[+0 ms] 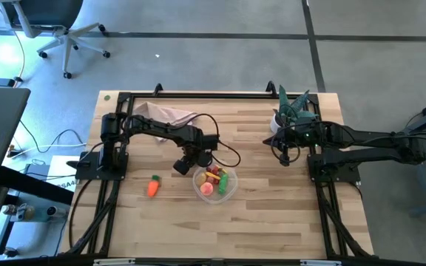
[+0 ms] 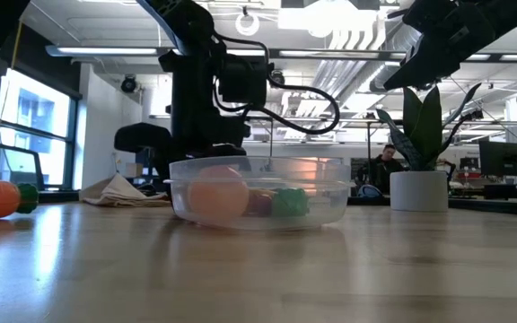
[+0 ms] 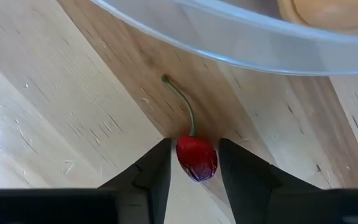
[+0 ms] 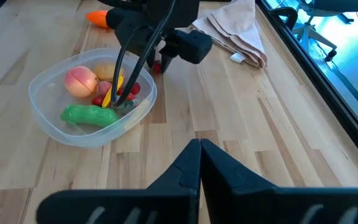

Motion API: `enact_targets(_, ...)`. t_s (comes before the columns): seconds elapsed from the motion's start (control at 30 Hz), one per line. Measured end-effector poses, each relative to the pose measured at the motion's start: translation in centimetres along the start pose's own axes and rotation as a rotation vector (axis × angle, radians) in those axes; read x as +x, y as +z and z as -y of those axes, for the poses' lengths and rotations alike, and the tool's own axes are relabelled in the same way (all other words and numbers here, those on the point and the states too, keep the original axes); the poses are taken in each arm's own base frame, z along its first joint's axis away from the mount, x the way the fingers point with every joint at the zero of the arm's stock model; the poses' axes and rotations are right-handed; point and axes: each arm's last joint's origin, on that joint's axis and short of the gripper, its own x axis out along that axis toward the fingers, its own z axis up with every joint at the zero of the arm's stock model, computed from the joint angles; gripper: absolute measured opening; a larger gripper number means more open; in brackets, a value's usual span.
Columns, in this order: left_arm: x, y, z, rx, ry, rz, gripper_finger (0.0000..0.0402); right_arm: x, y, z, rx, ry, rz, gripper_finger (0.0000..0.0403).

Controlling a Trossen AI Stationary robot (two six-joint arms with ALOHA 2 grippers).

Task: Pick and placing Produce into tupperware
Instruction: Put the red cherry into the transparent bin

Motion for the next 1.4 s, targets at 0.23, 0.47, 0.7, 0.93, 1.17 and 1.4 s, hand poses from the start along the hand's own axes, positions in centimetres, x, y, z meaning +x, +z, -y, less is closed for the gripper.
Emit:
enact_targets(0.23, 0.0, 0.0, 0.1, -0.003, -0.014, 0.001, 0.0092, 0.0, 0.0, 0.0, 0.0, 0.0, 0.0, 0.0)
enact_targets(0.47, 0.0, 0.0, 0.1, -0.002, -0.014, 0.001, 0.0086, 0.0, 0.0, 0.0, 0.0, 0.0, 0.0, 0.0)
enact_targets(0.7, 0.0, -0.1, 0.1, -0.003, -0.012, -0.001, 0.0085, 0.0, 0.0, 0.0, 0.0, 0.0, 0.0, 0.0)
enact_targets(0.93, -0.2, -0.2, 0.1, -0.046, 0.014, -0.023, 0.0085, 0.0, 0.0, 0.0, 0.0, 0.0, 0.0, 0.0)
enact_targets(1.17, -1.1, -0.4, 0.2, -0.088, 0.025, -0.031, 0.0085, 0.0, 0.0, 0.0, 0.0, 0.0, 0.0, 0.0)
enact_targets(1.4, -4.6, -1.1, 0.6, -0.144, 0.155, -0.015, 0.0085, 0.0, 0.0, 0.0, 0.0, 0.0, 0.0, 0.0)
